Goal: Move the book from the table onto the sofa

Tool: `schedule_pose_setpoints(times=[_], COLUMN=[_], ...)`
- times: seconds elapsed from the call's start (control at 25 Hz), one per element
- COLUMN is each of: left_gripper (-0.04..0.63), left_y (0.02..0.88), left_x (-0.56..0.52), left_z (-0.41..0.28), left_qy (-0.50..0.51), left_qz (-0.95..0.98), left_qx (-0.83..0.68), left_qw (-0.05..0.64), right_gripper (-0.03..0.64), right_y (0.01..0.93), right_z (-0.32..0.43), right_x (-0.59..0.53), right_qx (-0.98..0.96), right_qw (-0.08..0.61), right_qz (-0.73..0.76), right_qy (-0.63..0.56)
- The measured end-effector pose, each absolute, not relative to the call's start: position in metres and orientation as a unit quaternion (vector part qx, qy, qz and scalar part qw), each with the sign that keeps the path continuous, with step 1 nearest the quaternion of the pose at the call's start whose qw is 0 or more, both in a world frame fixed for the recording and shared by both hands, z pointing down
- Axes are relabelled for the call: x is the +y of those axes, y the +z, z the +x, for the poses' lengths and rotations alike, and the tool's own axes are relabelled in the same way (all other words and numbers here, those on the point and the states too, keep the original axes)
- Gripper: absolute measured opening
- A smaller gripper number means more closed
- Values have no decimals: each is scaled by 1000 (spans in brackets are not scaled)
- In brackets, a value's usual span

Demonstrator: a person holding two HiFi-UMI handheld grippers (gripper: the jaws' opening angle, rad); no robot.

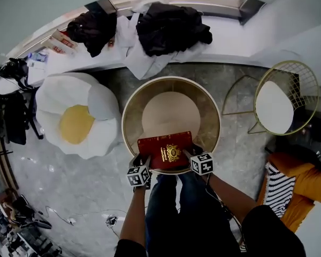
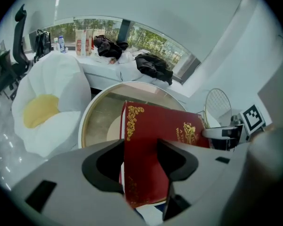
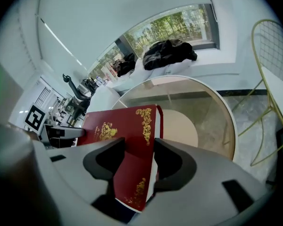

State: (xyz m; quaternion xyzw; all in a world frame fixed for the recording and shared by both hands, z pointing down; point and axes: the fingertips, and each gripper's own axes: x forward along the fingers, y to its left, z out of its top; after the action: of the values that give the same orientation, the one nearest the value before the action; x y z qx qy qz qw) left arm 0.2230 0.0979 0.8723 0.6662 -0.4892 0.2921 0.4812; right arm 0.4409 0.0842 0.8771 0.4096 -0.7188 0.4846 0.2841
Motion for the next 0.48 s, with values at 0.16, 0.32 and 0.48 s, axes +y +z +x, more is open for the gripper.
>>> schedule_pose_setpoints(times=[0.16,0.32,0.48], left_gripper=[229,229,229], left_y=[831,793,760], left_x=[98,111,131], left_z=[198,165,111], left_qy=[271,233,204], left_qz=[657,650,653], left_qx=[-523,-541,-555], left_qw=[470,480,473], right_gripper=[213,201,192], right_y=[837,791,752], right_z=[415,381,327], right_x=[67,61,74], right_qx=[-745,-764,-783], right_qw=[282,272,271], right_qz=[385,385,374], right_qy=[466,440,417])
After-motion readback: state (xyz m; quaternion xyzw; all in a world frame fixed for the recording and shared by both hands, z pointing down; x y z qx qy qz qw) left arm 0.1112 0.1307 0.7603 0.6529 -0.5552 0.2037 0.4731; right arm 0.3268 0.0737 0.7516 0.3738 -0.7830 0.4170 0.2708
